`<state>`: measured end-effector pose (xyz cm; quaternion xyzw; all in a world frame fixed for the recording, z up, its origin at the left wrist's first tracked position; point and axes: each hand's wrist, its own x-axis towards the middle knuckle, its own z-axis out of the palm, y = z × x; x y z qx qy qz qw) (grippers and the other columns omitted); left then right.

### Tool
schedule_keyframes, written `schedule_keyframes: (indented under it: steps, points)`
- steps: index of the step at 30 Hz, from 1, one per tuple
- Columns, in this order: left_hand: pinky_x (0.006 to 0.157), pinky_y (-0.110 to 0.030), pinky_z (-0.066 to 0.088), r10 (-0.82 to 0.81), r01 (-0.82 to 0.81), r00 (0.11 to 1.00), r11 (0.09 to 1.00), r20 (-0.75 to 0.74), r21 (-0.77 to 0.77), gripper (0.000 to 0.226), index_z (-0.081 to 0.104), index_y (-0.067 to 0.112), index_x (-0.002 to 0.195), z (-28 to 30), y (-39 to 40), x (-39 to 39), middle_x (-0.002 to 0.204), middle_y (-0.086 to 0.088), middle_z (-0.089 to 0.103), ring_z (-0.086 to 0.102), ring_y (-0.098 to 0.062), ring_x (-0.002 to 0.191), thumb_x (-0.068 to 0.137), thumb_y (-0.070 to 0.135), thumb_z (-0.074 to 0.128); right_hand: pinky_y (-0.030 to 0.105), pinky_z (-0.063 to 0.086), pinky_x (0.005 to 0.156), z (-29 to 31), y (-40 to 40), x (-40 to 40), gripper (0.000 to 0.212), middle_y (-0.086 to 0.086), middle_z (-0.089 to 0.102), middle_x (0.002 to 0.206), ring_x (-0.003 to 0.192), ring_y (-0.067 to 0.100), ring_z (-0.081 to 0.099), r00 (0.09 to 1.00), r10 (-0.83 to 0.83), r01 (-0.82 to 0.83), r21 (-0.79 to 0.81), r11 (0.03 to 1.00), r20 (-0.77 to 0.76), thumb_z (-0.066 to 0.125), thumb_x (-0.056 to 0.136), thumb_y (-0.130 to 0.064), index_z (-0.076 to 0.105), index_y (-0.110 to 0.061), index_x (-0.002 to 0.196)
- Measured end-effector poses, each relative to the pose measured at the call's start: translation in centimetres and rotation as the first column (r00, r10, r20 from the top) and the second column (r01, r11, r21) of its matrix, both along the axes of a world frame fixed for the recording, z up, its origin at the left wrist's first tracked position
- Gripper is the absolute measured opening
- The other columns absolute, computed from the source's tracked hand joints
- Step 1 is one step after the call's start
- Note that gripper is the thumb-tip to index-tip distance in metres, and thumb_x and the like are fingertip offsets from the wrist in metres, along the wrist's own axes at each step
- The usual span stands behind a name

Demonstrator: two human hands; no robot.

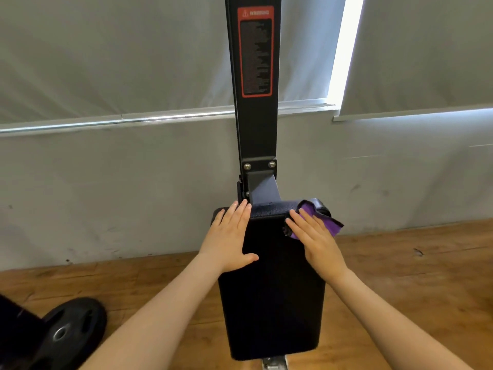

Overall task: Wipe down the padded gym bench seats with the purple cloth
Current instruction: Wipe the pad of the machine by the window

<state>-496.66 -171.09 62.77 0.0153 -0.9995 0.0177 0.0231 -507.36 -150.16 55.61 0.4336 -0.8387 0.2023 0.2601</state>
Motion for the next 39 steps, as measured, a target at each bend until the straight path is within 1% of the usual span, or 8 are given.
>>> schedule_keyframes:
  steps: [7, 15, 19, 23, 26, 31, 36, 39]
  points:
    - [0.116, -0.037, -0.009, 0.034, -0.034, 0.999, 0.999, -0.022, -0.012, 0.108, -0.016, 0.013, 0.150, -0.3, 0.5, -0.1, 0.159, -0.003, -0.019, -0.018, -0.021, 0.146, 0.084, 0.064, 0.053, 0.036, 0.034, 0.108, 0.9, 3.0, 0.5, 0.061, 0.004, 0.045, 0.137, 0.130, 0.020, 0.039, 0.974, -0.071, 0.135, -0.303, 0.943, 0.213, 0.066, 0.073, 0.018, 0.053, -0.004, 0.128]
    - [0.117, -0.042, -0.007, 0.061, -0.061, 0.998, 0.998, 0.028, -0.023, 0.107, -0.015, 0.011, 0.151, 0.3, 1.1, 0.2, 0.159, -0.006, -0.018, -0.018, -0.023, 0.146, 0.086, 0.064, 0.051, 0.047, 0.034, 0.108, 2.1, 0.3, -0.2, 0.051, 0.010, 0.049, 0.138, 0.133, 0.027, 0.038, 0.942, -0.110, 0.200, -0.268, 0.942, 0.317, 0.057, 0.084, 0.011, 0.051, -0.006, 0.131]
    - [0.119, -0.046, -0.005, 0.083, -0.081, 0.994, 0.996, 0.070, -0.036, 0.106, -0.016, 0.008, 0.150, 0.7, 1.5, 0.2, 0.159, -0.008, -0.019, -0.019, -0.025, 0.145, 0.087, 0.063, 0.049, 0.041, 0.024, 0.110, 1.1, 0.1, 1.6, 0.057, 0.000, 0.034, 0.143, 0.137, 0.020, 0.024, 0.933, -0.111, 0.224, -0.312, 0.923, 0.342, 0.056, 0.082, 0.015, 0.047, -0.006, 0.134]
    - [0.119, -0.047, -0.004, 0.141, -0.140, 0.988, 0.990, 0.068, -0.015, 0.101, -0.015, 0.006, 0.150, 0.5, 2.2, 0.8, 0.158, -0.011, -0.019, -0.019, -0.026, 0.145, 0.090, 0.060, 0.047, 0.030, 0.021, 0.114, 1.5, -0.6, 4.4, 0.059, -0.010, 0.029, 0.140, 0.134, 0.009, 0.026, 0.939, 0.047, -0.030, -0.056, 0.998, 0.340, 0.059, 0.082, 0.009, 0.046, -0.014, 0.135]
    - [0.117, -0.044, -0.008, 0.151, -0.151, 0.988, 0.989, 0.027, -0.009, 0.090, -0.013, 0.005, 0.150, -0.3, 2.2, 3.1, 0.158, -0.012, -0.020, -0.020, -0.025, 0.145, 0.094, 0.051, 0.041, 0.023, 0.007, 0.116, 1.1, -2.9, 7.3, 0.061, -0.012, 0.018, 0.147, 0.135, 0.001, 0.011, 0.901, 0.215, -0.302, 0.188, 0.935, 0.377, 0.054, 0.089, -0.003, 0.032, -0.020, 0.144]
    - [0.116, -0.042, -0.010, 0.296, -0.299, 0.951, 0.954, 0.088, 0.023, 0.087, -0.014, 0.006, 0.150, -3.5, -1.5, 11.7, 0.158, -0.012, -0.020, -0.018, -0.024, 0.146, 0.096, 0.046, 0.041, 0.031, 0.005, 0.119, -0.2, -7.9, 11.0, 0.063, 0.001, 0.022, 0.154, 0.144, 0.014, 0.011, 0.908, 0.247, -0.360, 0.326, 0.874, 0.340, 0.045, 0.090, 0.005, 0.027, -0.017, 0.146]
    - [0.115, -0.040, -0.014, 0.522, -0.533, 0.841, 0.844, 0.142, 0.057, 0.082, -0.011, 0.007, 0.150, -7.5, -4.5, 22.3, 0.159, -0.011, -0.017, -0.017, -0.024, 0.146, 0.097, 0.046, 0.037, 0.027, -0.010, 0.109, -1.7, -14.2, 17.1, 0.065, -0.003, 0.007, 0.158, 0.145, 0.012, 0.000, 0.877, 0.376, -0.479, 0.494, 0.726, 0.299, 0.038, 0.094, -0.002, 0.012, -0.023, 0.150]
    - [0.117, -0.041, -0.012, 0.641, -0.660, 0.746, 0.747, 0.184, 0.074, 0.082, -0.011, 0.007, 0.151, -9.1, -5.7, 28.3, 0.159, -0.011, -0.017, -0.017, -0.024, 0.146, 0.097, 0.048, 0.035, 0.028, -0.008, 0.111, -2.5, -18.7, 22.1, 0.072, -0.003, 0.005, 0.158, 0.143, 0.010, -0.007, 0.801, 0.470, -0.595, 0.588, 0.548, 0.372, 0.050, 0.091, -0.010, 0.011, -0.022, 0.150]
